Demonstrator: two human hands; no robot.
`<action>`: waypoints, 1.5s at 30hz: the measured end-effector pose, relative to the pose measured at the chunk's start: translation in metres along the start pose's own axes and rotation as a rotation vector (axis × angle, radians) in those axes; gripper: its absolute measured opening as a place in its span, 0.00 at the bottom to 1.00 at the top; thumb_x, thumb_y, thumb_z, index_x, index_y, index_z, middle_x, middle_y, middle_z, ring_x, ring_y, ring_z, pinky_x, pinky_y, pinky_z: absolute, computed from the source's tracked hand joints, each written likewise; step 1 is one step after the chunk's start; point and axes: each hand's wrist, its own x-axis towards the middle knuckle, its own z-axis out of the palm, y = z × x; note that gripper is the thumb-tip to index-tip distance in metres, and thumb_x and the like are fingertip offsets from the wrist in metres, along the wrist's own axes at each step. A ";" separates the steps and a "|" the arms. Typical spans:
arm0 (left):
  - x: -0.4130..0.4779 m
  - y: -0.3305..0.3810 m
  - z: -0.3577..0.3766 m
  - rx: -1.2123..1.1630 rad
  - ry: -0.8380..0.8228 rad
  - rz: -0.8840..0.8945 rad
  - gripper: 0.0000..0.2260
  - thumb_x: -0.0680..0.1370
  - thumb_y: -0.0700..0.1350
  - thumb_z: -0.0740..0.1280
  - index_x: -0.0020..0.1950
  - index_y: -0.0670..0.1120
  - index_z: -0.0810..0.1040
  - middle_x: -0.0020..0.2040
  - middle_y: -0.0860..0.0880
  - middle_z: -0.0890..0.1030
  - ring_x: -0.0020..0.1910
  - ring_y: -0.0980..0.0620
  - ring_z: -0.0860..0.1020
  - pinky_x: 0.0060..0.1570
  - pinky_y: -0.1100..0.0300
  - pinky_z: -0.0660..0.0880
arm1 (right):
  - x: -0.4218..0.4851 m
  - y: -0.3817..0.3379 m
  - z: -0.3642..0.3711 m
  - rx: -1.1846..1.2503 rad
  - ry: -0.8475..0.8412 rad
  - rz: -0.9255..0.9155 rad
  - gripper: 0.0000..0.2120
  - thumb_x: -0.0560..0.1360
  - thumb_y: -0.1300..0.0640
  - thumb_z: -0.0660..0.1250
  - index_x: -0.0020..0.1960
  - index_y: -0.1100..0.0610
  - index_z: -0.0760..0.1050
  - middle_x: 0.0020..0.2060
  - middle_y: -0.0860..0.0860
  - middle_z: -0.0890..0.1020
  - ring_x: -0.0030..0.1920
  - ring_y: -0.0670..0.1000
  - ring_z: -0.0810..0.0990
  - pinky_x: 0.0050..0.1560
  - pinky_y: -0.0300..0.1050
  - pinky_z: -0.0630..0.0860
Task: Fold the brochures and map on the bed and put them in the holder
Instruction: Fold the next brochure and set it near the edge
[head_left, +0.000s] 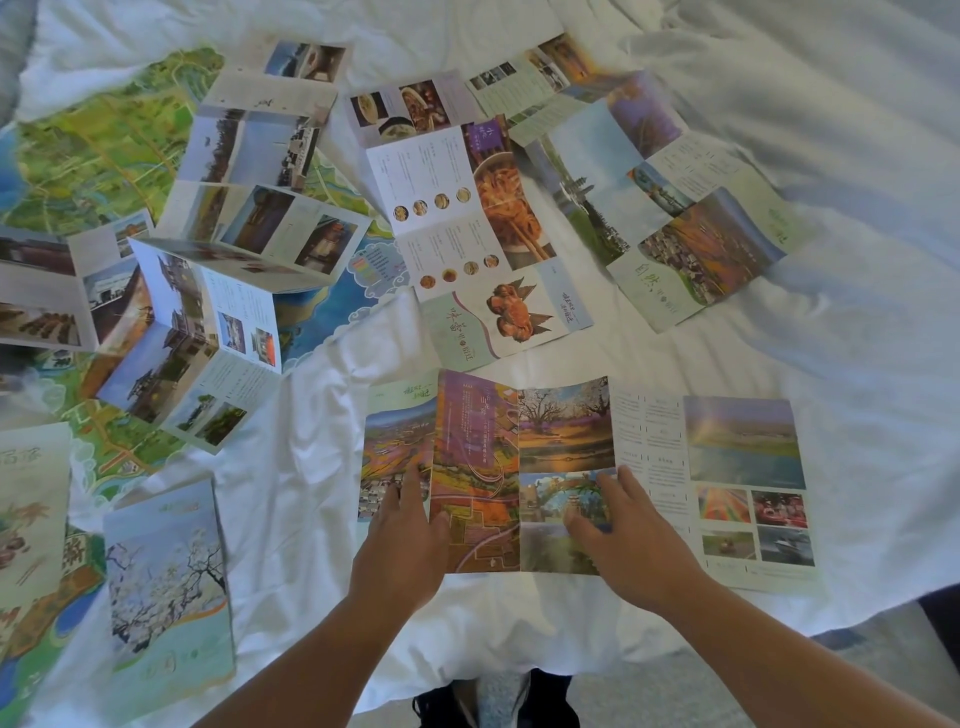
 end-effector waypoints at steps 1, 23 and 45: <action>0.000 0.000 0.000 0.002 0.002 0.001 0.30 0.82 0.50 0.57 0.80 0.54 0.45 0.79 0.48 0.55 0.76 0.45 0.59 0.68 0.44 0.67 | 0.000 0.000 0.000 -0.013 -0.010 0.015 0.34 0.80 0.40 0.57 0.80 0.52 0.51 0.79 0.47 0.47 0.79 0.52 0.46 0.74 0.53 0.59; 0.001 -0.005 0.004 0.004 0.042 -0.011 0.28 0.82 0.52 0.57 0.79 0.54 0.48 0.78 0.48 0.60 0.74 0.45 0.63 0.65 0.46 0.70 | -0.015 -0.038 0.005 0.342 0.154 -0.201 0.18 0.80 0.45 0.60 0.68 0.34 0.61 0.65 0.33 0.65 0.65 0.37 0.63 0.69 0.43 0.64; 0.005 -0.010 0.013 0.053 0.025 -0.076 0.30 0.82 0.57 0.56 0.79 0.50 0.47 0.79 0.45 0.55 0.76 0.44 0.60 0.68 0.46 0.67 | -0.025 -0.048 0.002 0.410 0.017 -0.168 0.30 0.80 0.45 0.61 0.78 0.40 0.51 0.76 0.39 0.60 0.75 0.45 0.61 0.75 0.52 0.62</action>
